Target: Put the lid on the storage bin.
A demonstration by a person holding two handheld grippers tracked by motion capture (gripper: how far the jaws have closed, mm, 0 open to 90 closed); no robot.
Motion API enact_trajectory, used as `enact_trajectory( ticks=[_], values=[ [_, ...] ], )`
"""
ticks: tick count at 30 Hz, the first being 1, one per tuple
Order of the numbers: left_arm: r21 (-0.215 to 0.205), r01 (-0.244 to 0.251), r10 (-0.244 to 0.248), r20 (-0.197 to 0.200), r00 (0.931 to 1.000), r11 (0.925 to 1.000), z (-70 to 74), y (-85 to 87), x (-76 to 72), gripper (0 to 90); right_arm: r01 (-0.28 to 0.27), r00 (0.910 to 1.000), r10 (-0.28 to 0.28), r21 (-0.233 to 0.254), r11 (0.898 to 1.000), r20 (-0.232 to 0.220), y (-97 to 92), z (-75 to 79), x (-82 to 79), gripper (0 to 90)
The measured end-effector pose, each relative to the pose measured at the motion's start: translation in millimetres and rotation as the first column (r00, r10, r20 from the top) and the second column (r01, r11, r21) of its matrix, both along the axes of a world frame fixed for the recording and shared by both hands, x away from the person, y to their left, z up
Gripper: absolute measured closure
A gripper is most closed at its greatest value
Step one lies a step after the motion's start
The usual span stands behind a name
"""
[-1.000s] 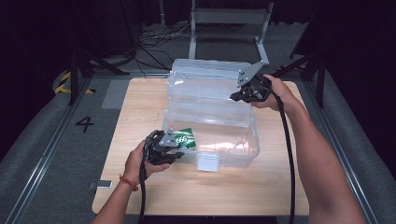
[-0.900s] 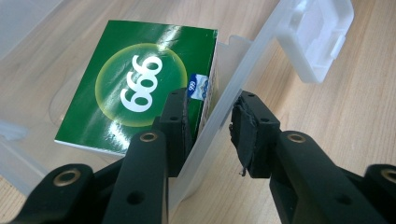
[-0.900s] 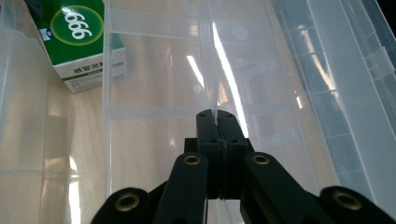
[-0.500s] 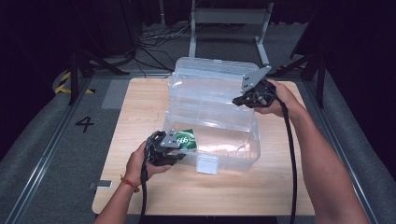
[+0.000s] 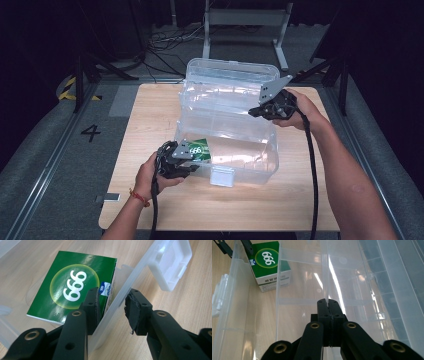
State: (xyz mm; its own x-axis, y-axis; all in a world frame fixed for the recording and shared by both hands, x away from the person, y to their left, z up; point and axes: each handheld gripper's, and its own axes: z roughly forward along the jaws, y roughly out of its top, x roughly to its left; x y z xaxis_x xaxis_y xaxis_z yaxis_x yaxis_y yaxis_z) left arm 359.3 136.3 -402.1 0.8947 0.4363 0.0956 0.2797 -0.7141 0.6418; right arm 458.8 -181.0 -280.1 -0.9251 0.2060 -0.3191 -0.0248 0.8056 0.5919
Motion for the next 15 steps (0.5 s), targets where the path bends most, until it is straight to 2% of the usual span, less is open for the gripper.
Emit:
enact_trajectory(
  ticks=[4,15],
  values=[
    [0.000,0.010,-0.010,0.013,0.9999,0.9999,-0.6,-9.3,-3.8,64.5,-0.013,0.9999,0.013,0.001,1.000,-0.004,-0.2,0.3,-5.6,90.0],
    [0.001,0.015,-0.015,0.023,0.9996,0.9999,-1.2,-13.9,-7.2,64.9,-0.020,0.9997,0.020,-0.004,1.000,0.017,0.9,-1.5,-20.5,90.0]
  ],
)
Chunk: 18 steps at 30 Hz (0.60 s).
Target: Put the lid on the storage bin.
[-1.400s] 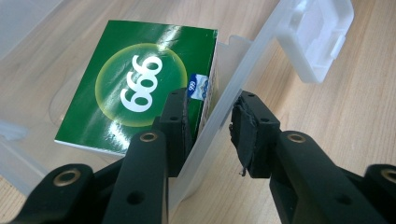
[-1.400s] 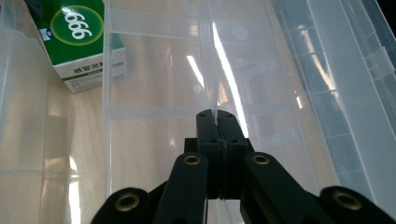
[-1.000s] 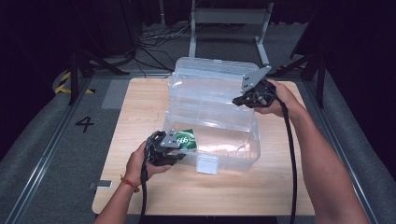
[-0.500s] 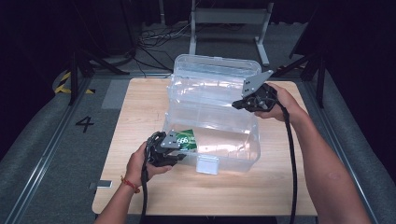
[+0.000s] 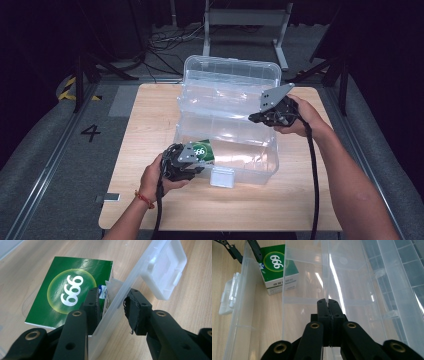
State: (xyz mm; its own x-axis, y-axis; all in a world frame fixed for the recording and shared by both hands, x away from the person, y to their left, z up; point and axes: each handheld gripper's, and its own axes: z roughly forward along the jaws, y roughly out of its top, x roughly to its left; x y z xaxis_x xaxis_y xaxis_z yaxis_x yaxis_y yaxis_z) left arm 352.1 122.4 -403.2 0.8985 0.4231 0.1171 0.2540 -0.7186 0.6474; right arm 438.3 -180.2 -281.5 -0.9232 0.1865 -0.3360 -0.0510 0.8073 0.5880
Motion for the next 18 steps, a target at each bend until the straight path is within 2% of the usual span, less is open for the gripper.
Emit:
enact_trajectory(
  ticks=[6,13,18],
  values=[
    [0.004,0.001,-0.001,0.012,0.9999,1.0000,-0.4,-6.4,-4.1,65.4,0.004,0.9996,-0.003,-0.010,1.000,0.027,-1.4,-1.9,-9.5,90.0],
    [0.001,-0.006,0.006,0.022,0.9997,1.0000,-1.1,-12.7,-6.3,65.1,-0.003,1.0000,0.003,0.025,1.000,0.005,-4.8,-5.3,-14.6,90.0],
    [-0.001,-0.013,0.013,0.024,0.9996,0.9999,-1.4,-14.6,-7.1,64.3,-0.009,0.9999,0.009,0.025,1.000,0.007,-4.6,-7.2,-21.4,90.0]
  ],
)
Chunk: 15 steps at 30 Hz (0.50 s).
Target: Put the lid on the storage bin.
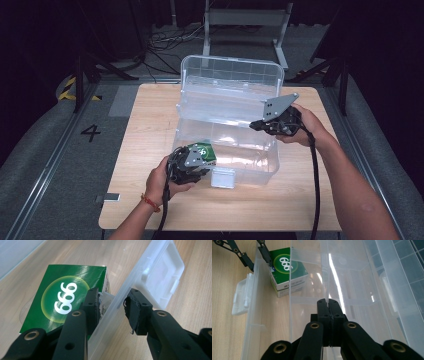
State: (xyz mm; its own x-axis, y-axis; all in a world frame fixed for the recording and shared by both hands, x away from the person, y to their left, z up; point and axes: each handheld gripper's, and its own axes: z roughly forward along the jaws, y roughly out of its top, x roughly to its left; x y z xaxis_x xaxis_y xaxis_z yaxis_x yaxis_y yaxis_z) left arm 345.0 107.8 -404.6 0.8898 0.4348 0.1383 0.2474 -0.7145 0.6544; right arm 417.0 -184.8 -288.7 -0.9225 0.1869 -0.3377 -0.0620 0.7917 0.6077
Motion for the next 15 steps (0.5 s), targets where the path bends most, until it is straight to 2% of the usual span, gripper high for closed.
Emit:
enact_trajectory(
  ticks=[8,15],
  values=[
    [0.001,0.012,-0.012,0.011,0.9999,0.9999,-0.2,0.9,0.1,64.5,-0.009,0.9998,0.010,0.041,0.999,-0.015,-6.4,-5.1,-5.0,90.0],
    [0.015,0.019,-0.019,0.016,0.9997,0.9997,0.6,0.8,-0.6,64.6,-0.010,0.9999,0.010,0.056,0.998,-0.009,-7.6,-9.1,-11.8,89.6]
  ],
)
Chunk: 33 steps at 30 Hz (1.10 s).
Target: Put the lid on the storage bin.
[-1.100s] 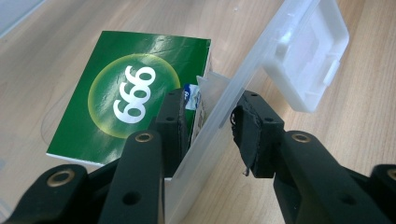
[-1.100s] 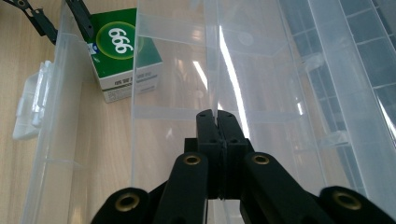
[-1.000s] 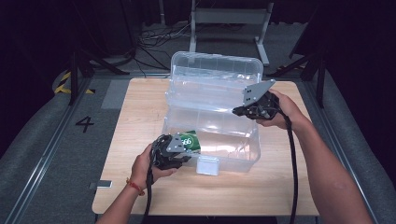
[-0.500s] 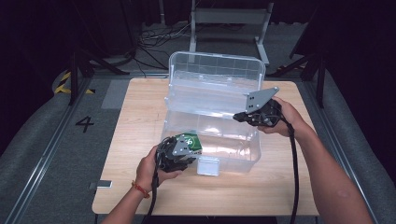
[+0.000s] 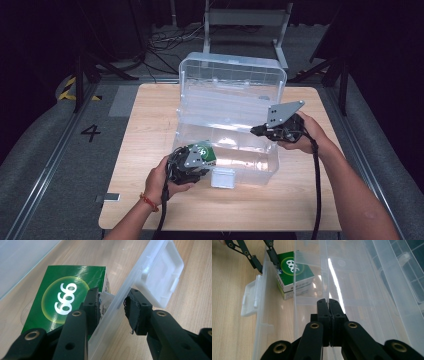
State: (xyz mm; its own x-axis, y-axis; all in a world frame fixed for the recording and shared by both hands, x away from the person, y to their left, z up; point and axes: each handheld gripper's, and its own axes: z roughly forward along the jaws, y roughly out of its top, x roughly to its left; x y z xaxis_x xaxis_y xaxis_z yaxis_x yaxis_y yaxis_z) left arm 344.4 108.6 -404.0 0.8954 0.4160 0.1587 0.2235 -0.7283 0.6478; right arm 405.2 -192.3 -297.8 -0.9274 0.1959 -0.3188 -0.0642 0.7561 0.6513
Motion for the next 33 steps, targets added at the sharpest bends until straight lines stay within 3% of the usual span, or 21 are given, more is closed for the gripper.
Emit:
enact_trajectory(
  ticks=[14,18,21,23,27,30,33],
  values=[
    [-0.008,-0.018,0.018,0.016,0.9997,0.9998,-0.3,-0.3,-3.6,61.3,0.006,1.0000,-0.006,0.045,0.999,0.005,-6.0,-8.3,-10.5,88.9],
    [-0.012,-0.054,0.055,0.023,0.9982,0.9984,2.9,6.3,-8.0,56.5,-0.002,1.0000,0.002,0.049,0.999,0.006,-6.6,-10.5,-13.2,89.1],
    [-0.086,-0.049,0.051,0.025,0.9984,0.9951,12.8,19.3,-15.1,60.3,-0.007,0.9999,0.006,0.046,0.999,0.011,-5.9,-11.4,-14.7,89.1],
    [-0.089,-0.048,0.050,0.027,0.9984,0.9949,17.9,25.2,-20.8,55.4,-0.006,0.9999,0.006,0.046,0.999,0.012,-5.9,-12.0,-15.7,88.9],
    [-0.136,-0.040,0.043,0.023,0.9988,0.9899,30.2,39.3,-32.9,54.8,0.000,0.9999,0.000,0.050,0.999,0.011,-6.6,-12.4,-16.5,88.7],
    [-0.170,-0.038,0.044,0.032,0.9985,0.9846,38.2,44.9,-36.6,44.8,-0.001,0.9998,0.000,0.048,0.999,0.020,-6.1,-12.8,-17.4,88.6],
    [-0.240,-0.061,0.074,0.044,0.9963,0.9687,52.5,54.3,-35.9,46.5,-0.003,0.9997,0.002,0.051,0.999,0.023,-5.9,-13.8,-18.3,88.5]
  ],
)
